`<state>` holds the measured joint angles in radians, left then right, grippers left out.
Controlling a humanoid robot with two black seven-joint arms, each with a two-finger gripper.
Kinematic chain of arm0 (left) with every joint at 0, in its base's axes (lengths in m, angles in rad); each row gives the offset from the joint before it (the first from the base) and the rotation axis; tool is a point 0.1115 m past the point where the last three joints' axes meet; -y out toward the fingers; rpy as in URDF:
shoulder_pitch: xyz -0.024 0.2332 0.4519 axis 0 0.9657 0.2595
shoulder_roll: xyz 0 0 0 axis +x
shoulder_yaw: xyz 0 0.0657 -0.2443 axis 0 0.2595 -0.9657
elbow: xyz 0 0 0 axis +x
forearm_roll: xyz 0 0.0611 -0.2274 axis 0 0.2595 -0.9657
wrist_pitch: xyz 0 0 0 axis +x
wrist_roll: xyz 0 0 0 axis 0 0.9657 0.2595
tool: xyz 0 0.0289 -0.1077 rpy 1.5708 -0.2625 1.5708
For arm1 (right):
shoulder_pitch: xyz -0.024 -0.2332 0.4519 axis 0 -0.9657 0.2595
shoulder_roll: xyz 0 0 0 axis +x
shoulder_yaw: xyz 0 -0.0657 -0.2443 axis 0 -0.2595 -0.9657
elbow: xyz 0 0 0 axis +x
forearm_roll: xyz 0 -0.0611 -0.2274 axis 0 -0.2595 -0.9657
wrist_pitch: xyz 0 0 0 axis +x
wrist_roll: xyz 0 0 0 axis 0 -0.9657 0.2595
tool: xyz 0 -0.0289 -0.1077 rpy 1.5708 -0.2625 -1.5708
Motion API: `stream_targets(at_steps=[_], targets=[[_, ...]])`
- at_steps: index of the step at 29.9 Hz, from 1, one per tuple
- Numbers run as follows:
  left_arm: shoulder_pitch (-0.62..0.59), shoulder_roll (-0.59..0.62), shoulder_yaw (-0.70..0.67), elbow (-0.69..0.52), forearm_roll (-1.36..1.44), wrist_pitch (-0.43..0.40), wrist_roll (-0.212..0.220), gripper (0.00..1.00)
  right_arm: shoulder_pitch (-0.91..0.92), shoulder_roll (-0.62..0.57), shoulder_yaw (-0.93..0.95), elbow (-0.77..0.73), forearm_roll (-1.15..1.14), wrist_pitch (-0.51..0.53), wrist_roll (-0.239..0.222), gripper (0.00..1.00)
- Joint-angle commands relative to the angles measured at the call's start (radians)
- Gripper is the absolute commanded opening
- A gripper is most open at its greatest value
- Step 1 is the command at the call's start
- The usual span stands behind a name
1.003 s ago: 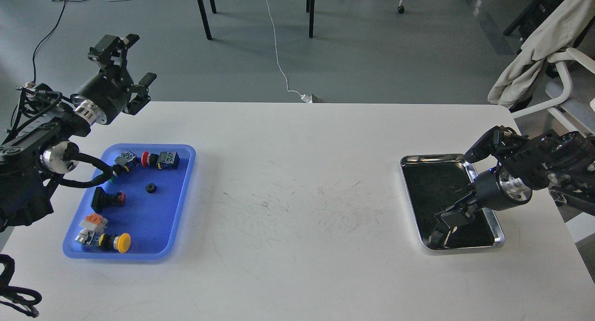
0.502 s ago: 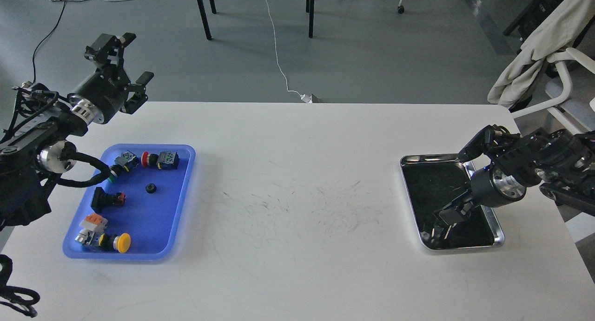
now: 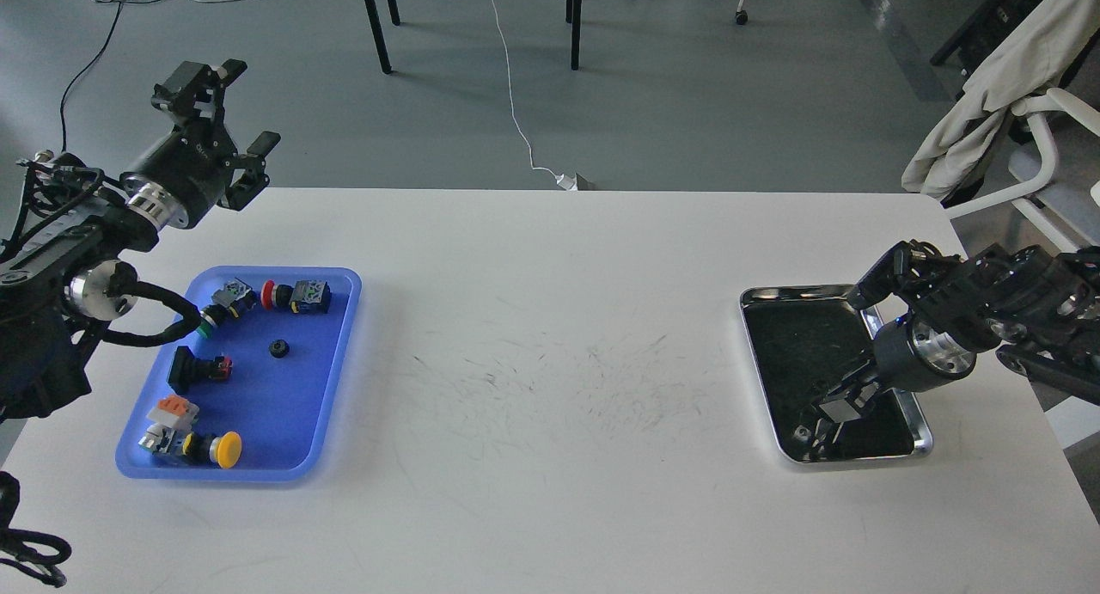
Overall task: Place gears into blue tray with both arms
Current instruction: 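Close the right gripper on the small black part and lift it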
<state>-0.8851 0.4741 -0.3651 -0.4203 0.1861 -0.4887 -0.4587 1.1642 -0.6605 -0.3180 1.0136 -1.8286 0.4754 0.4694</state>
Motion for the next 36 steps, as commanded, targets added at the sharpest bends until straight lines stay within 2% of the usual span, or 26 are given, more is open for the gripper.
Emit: stream_targets(at_steps=[1, 4, 12, 19, 24, 26, 30, 36], targets=[[0.0, -0.002, 0.0, 0.002, 0.001, 0.0, 0.0, 0.99, -0.003, 0.018, -0.003, -0.018, 0.0, 0.0, 0.0, 0.61], [0.0, 0.0, 0.0, 0.002, 0.0, 0.0, 0.0, 0.99, -0.001, 0.022, -0.004, -0.026, 0.0, 0.0, -0.002, 0.55], [0.002, 0.001, 0.0, 0.002, 0.0, 0.0, 0.0, 0.99, 0.002, 0.048, -0.004, -0.026, 0.0, 0.0, -0.002, 0.53], [0.002, 0.0, 0.002, 0.002, 0.001, 0.0, 0.0, 0.99, 0.003, 0.048, -0.007, -0.023, 0.0, 0.013, -0.002, 0.41], [0.002, 0.0, 0.002, 0.002, 0.001, 0.0, 0.0, 0.99, 0.005, 0.042, -0.007, -0.023, 0.0, 0.013, -0.002, 0.39], [0.002, 0.0, 0.002, 0.002, 0.001, 0.0, 0.002, 0.99, 0.006, 0.039, -0.007, -0.021, 0.0, 0.013, -0.002, 0.35], [0.002, 0.001, 0.002, 0.002, 0.003, 0.0, 0.0, 0.99, 0.021, 0.039, -0.026, -0.015, 0.0, 0.013, 0.0, 0.33], [0.002, -0.005, 0.003, 0.021, 0.004, 0.0, 0.0, 0.99, 0.045, 0.039, -0.041, -0.01, 0.0, 0.013, 0.006, 0.22]])
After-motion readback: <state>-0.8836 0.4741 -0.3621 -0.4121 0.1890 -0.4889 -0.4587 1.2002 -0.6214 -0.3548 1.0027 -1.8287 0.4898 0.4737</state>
